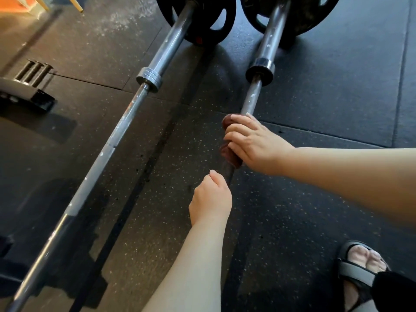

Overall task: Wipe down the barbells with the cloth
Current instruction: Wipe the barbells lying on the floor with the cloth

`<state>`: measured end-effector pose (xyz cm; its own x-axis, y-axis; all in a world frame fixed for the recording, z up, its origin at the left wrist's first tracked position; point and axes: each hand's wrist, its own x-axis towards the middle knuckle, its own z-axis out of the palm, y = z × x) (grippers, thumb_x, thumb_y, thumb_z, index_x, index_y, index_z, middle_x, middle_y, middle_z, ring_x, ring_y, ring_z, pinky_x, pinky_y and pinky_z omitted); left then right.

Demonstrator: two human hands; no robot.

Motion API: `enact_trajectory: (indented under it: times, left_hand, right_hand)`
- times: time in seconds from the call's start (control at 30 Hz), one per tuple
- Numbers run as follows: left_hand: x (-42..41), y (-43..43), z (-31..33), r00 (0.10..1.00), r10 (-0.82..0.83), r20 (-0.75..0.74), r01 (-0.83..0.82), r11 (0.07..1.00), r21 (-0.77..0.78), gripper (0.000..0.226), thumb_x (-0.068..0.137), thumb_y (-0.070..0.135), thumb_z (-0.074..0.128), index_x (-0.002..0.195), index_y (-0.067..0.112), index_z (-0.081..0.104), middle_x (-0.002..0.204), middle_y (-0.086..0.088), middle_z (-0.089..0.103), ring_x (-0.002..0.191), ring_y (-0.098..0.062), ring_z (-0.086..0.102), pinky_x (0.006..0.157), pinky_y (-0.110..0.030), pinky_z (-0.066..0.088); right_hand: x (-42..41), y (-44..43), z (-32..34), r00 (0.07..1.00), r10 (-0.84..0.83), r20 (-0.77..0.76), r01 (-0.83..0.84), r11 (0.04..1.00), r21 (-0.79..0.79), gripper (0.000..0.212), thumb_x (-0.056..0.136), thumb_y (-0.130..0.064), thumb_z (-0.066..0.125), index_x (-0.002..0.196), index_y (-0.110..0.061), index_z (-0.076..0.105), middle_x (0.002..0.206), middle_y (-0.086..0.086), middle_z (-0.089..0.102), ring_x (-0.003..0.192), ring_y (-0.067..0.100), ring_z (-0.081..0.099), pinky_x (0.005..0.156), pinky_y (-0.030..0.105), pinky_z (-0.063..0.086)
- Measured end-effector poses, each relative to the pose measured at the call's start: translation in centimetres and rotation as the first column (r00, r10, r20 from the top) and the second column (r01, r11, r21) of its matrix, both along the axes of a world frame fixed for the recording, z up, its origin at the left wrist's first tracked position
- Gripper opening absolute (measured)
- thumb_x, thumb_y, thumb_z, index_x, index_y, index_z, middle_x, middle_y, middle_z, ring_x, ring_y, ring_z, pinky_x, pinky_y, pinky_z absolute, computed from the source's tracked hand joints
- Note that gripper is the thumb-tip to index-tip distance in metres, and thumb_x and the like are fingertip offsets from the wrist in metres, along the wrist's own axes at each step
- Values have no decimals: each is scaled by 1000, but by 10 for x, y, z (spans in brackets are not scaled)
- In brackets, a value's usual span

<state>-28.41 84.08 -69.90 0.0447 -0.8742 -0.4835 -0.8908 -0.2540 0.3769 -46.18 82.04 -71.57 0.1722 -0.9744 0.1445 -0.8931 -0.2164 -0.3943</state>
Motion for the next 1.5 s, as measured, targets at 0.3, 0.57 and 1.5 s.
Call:
enact_trajectory:
  times: [0.3, 0.57, 1.5]
  left_hand:
    - [2, -4, 5, 999, -43, 8, 43, 999, -9, 47, 110, 41, 23, 106, 16, 62, 97, 1, 65, 91, -19, 61, 88, -40, 52]
    - [-4, 2, 6, 997, -19, 71, 24, 998, -62, 52, 109, 45, 16, 96, 22, 60, 91, 4, 69, 88, -18, 65, 93, -43, 53]
    - [-6, 2, 13, 994, -78, 79, 84, 994, -74, 52, 109, 44, 14, 112, 19, 59, 96, 3, 62, 85, -15, 57, 95, -42, 50]
  right_hand:
    - [26, 21, 3, 977, 199, -75, -196, 979, 48, 48, 107, -44, 26, 122, -25, 67, 127, -7, 64, 139, 20, 43, 127, 40, -8]
    - [25, 14, -2, 996, 86, 32, -87, 996, 34, 50, 104, -41, 28, 114, -19, 72, 120, -2, 66, 136, 25, 45, 127, 45, 0]
    - [10, 2, -3, 959, 283, -12, -282, 959, 13, 51, 108, -45, 25, 123, -22, 68, 123, -2, 61, 129, 21, 48, 128, 41, 7]
